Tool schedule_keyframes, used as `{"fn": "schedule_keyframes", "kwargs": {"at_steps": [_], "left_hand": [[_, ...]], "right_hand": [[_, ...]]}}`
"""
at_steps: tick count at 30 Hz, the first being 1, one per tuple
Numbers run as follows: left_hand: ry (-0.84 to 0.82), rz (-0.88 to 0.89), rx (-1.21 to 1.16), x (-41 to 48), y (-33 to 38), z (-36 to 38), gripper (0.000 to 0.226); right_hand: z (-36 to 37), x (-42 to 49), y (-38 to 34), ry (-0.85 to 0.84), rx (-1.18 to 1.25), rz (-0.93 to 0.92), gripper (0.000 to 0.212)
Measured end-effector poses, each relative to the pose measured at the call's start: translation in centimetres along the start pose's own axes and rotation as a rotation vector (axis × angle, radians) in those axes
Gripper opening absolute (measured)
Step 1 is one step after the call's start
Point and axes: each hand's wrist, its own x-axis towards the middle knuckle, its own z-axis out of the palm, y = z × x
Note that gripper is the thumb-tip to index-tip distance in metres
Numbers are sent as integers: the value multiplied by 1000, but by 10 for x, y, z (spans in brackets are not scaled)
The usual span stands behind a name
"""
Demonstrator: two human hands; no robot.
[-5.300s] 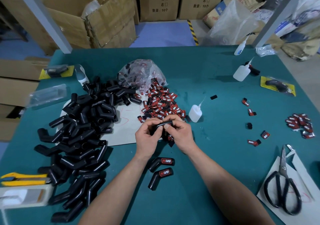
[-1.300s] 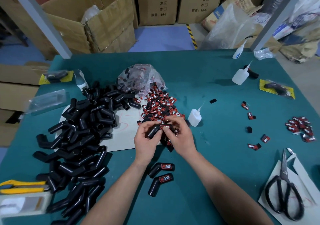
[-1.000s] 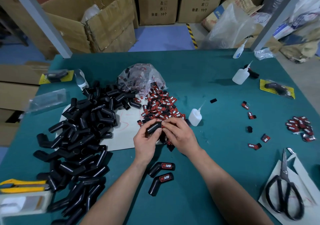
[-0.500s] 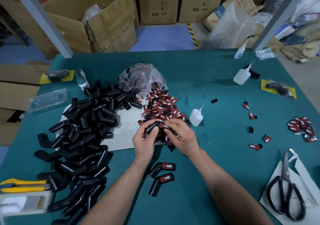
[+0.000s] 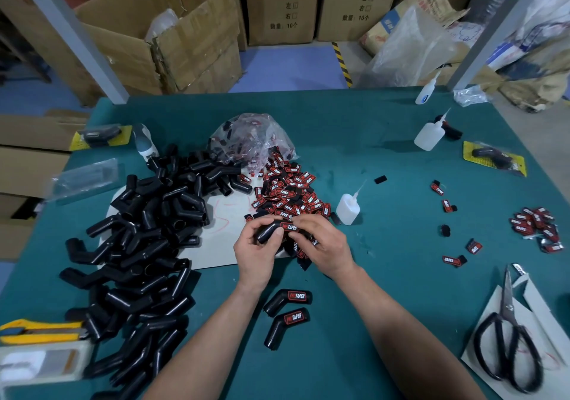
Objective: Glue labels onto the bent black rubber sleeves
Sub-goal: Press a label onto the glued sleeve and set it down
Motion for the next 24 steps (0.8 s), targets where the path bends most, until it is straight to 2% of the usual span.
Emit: {"fn": "schedule_keyframes", "kwargs": {"at_steps": [5,8,10,13,24], "left_hand": [[24,-11,-2,1,-1,1,20],[26,-15,11,0,0,0,28],[-8,39,83,0,1,-1,30],[-120,194,264,-1,-1,-2,17],[-138,195,387,2,-3,-4,13]], "right_hand": [[-2,2,-4,-15,0,32,21],[-3,3,-6,-11,18,68,17],[-4,3,-6,-13,33,94,14],[-8,3,-7,-19,46,115,14],[-11,6,-7,-67,36,121,14]]}}
